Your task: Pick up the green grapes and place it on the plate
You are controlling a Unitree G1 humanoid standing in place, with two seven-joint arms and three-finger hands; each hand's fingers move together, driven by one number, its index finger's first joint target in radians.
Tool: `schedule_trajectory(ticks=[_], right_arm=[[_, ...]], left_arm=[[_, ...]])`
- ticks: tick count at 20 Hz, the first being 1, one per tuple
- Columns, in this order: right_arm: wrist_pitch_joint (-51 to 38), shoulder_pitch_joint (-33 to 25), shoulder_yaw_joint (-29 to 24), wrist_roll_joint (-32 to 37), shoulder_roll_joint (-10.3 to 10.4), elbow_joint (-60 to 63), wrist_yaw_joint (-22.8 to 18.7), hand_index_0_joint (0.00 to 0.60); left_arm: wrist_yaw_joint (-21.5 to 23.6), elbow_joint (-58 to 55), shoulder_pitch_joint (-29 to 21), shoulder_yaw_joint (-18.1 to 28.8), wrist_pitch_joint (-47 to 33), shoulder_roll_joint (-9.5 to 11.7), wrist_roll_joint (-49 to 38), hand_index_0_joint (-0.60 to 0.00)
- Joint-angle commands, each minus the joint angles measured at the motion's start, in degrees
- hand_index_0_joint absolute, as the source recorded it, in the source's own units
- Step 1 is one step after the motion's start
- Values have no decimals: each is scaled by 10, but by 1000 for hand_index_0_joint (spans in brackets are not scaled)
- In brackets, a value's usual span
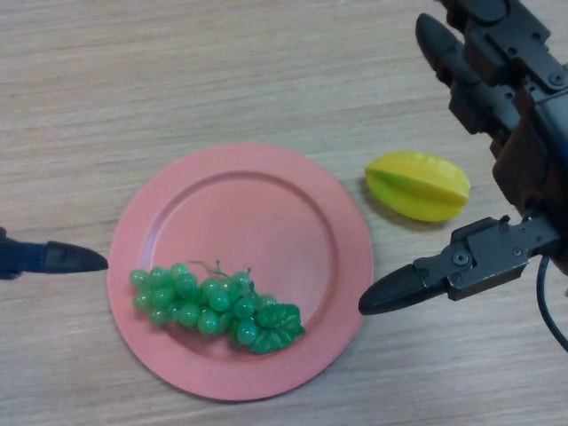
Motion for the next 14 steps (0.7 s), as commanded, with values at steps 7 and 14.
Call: schedule_trajectory(ticks=[7,14], right_arm=[[-61,-11,-26,-29,4,-28,2,0],[-73,-12,-39,15,-29,-28,-25,0]], left_arm=[[69,-69,-5,54,118,68,-237,0],[61,-95,4,48,117,53,-203,0]])
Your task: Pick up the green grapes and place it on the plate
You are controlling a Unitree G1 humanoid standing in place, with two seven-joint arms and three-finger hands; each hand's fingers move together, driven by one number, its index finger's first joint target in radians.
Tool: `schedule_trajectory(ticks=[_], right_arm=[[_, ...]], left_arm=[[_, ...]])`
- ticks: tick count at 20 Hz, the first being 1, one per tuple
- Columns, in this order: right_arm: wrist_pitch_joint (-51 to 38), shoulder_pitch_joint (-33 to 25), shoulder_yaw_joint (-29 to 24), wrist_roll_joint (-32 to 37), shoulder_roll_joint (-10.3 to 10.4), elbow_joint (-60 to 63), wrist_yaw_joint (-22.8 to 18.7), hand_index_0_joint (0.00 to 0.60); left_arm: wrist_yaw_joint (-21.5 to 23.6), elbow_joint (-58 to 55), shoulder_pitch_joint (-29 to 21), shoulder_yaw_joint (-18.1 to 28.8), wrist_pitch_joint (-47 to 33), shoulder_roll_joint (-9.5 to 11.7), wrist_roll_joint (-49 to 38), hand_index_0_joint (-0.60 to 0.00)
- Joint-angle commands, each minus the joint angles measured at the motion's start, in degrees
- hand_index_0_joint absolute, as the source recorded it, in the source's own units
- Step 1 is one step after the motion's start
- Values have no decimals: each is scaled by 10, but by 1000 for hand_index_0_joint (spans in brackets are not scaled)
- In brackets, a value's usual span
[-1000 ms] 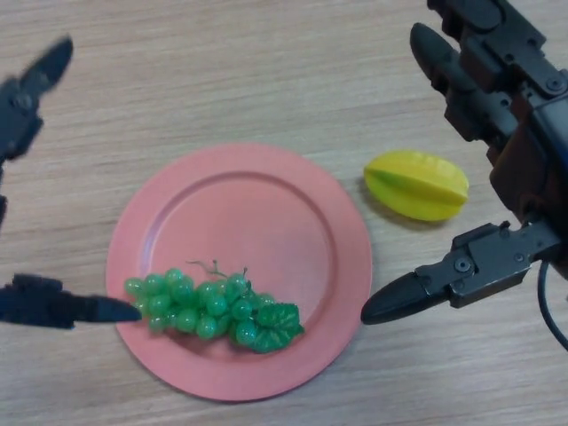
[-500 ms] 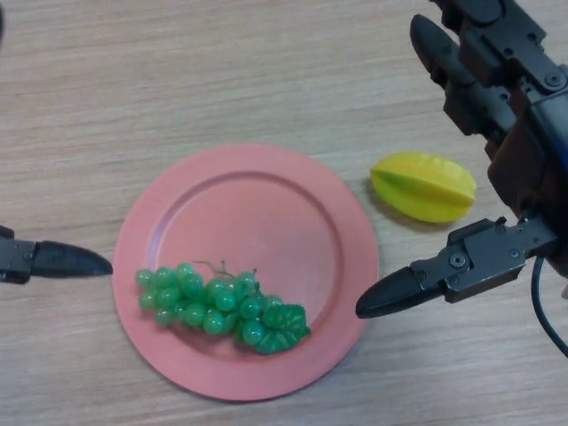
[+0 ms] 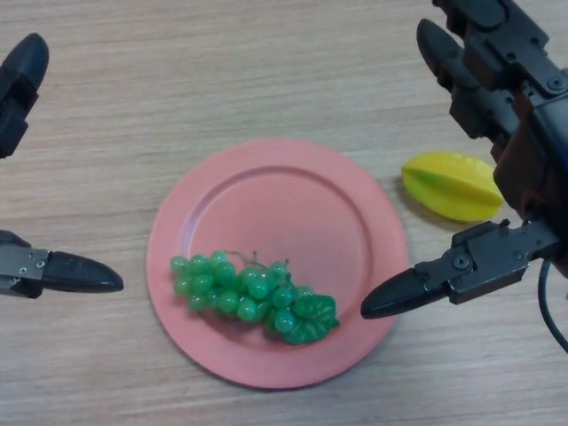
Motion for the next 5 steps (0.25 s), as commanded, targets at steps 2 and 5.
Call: schedule_trajectory(ticks=[2,5], right_arm=[[-91,-9,-40,45,-35,-28,-49,0],[-107,-2,-41,74,-63,-28,-75,0]], left_arm=[[-9,-37,-3,39,-62,12,12,0],[-4,-51,2,34,-52,3,23,0]])
